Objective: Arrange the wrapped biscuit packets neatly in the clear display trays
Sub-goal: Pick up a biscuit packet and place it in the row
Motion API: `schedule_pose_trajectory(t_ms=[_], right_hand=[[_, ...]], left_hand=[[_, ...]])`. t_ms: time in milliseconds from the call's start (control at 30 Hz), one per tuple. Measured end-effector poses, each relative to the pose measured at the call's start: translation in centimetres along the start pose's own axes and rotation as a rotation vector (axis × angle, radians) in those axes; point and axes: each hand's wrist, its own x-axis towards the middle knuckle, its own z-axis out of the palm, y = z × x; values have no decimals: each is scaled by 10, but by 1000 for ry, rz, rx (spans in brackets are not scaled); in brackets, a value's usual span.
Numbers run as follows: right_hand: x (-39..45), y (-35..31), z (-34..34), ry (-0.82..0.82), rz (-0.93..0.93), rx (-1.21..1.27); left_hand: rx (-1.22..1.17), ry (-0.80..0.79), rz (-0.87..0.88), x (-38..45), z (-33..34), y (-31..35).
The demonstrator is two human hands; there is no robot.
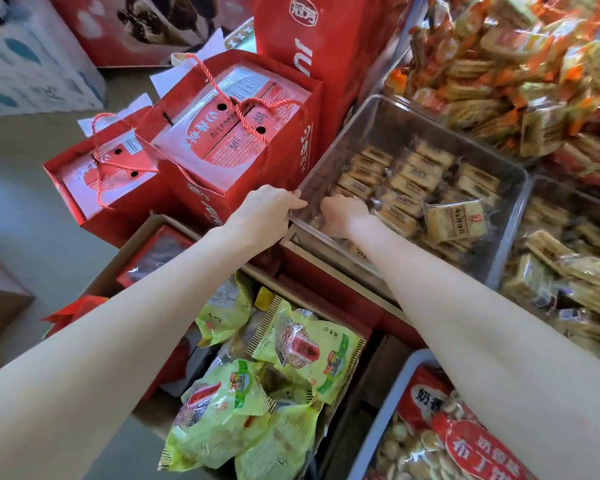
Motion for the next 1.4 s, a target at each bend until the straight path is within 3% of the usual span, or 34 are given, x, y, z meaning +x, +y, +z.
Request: schedule_pose_trajectory(t_ms=[133, 233, 333, 467, 633, 767, 1000, 1133, 1233, 1400], right_hand=[[-5, 2, -1, -50, 32, 31], [-21, 15, -14, 91, 105, 316], [-56, 41, -38, 298, 28, 632], [-112, 61, -61, 282, -91, 1193], [-149, 82, -67, 353, -105, 1305], [-166, 89, -64, 386, -141, 1377], [-187, 89, -56, 454, -107, 1465], [-189, 84, -51, 524, -37, 1735], [-194, 85, -53, 514, -70, 2019], [-195, 78, -60, 463, 34, 1739]], left_hand=[[-31, -27, -18, 0, 3, 0], [-66, -48, -58, 4, -2, 4], [-187, -18, -111, 12, -18, 16], [-813, 34, -93, 10, -37, 45], [-1132, 101, -86, -4, -56, 75], [-973, 141, -93, -14, -65, 90], [-778, 68, -161, -28, -64, 113], [-768, 107, -153, -32, -61, 118], [-933, 110, -181, -31, -65, 109], [-1042, 119, -186, -35, -69, 100]])
